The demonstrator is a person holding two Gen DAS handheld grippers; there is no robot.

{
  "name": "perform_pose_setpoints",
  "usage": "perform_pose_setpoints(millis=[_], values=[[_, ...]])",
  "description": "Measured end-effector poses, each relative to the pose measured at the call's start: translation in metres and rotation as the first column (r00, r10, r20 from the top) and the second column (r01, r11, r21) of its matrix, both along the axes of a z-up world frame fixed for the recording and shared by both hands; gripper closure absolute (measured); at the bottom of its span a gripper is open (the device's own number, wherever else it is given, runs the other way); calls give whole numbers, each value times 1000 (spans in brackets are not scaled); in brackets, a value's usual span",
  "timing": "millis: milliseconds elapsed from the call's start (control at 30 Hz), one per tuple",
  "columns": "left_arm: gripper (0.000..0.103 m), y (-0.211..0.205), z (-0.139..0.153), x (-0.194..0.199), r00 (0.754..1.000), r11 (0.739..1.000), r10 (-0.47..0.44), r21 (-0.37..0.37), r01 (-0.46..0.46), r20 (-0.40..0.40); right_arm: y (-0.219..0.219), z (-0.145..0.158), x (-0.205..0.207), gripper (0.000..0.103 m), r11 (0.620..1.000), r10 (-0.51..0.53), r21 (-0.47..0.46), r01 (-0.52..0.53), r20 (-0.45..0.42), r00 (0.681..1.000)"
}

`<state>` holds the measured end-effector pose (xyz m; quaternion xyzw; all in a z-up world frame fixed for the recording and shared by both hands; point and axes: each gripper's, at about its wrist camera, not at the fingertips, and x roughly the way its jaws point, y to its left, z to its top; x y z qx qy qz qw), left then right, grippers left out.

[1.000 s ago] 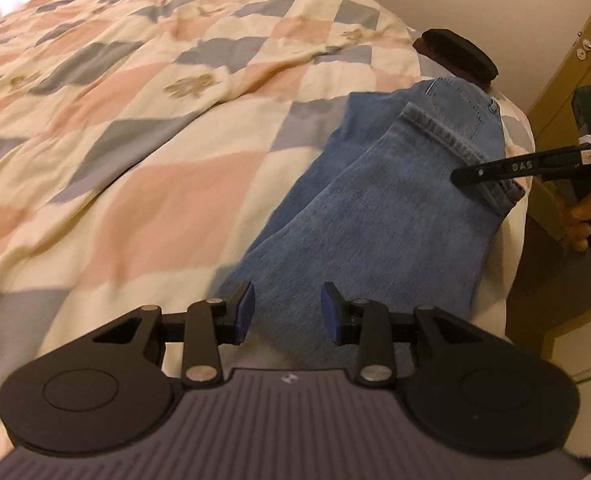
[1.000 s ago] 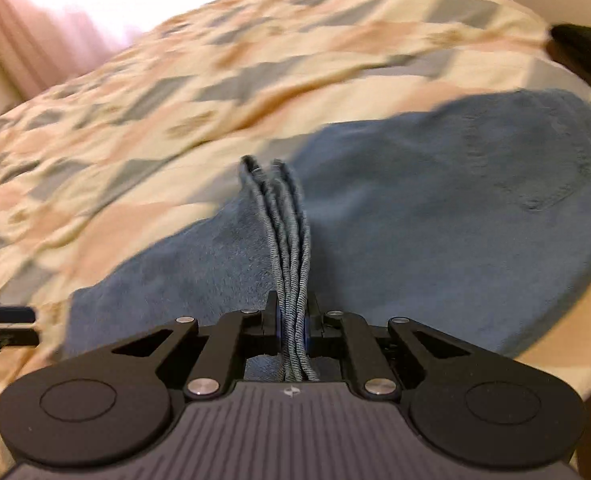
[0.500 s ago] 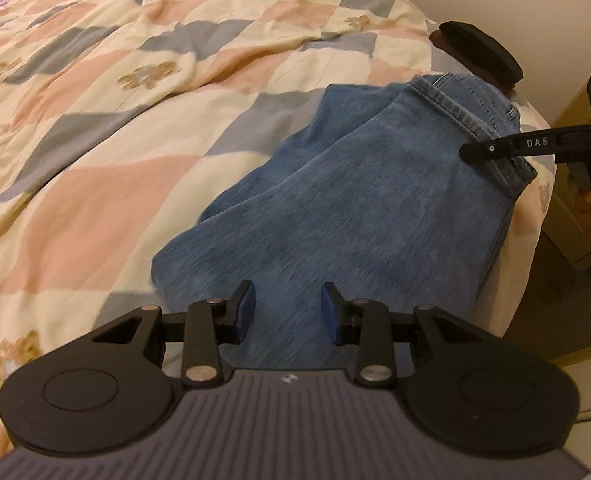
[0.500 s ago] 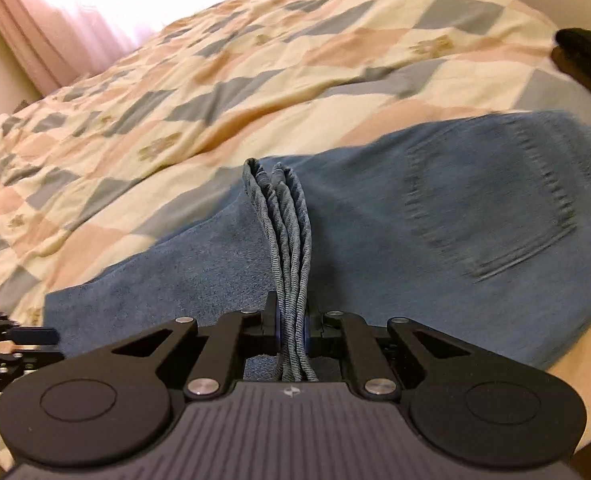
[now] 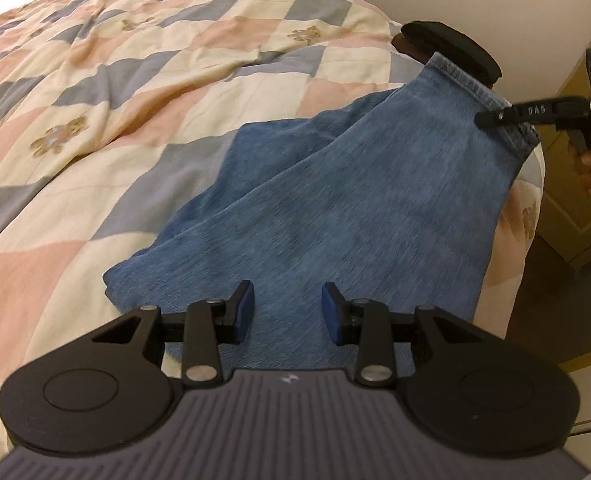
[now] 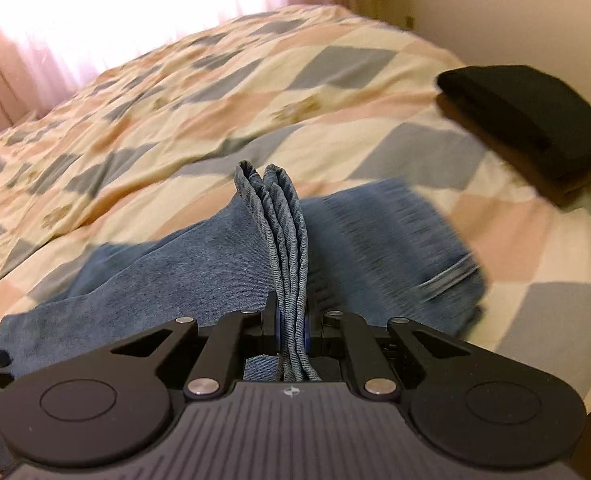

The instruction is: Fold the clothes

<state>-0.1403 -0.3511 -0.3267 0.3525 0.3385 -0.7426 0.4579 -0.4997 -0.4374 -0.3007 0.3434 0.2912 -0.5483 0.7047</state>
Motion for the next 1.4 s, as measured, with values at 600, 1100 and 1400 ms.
perform_pose_setpoints(millis=[600, 1100, 1400], values=[[71, -28, -5, -25, 997, 999, 37, -14, -37, 67, -53, -7, -62, 94, 999, 44, -6, -44, -35, 998], [71, -35, -6, -35, 992, 999, 47, -14, -45, 116, -72, -21, -80, 52, 992, -123, -1, 123, -120, 985], [71, -65, -13, -54, 969, 1000, 13, 10, -15, 246, -65, -12, -32, 64, 977, -95, -201, 73, -105, 990]])
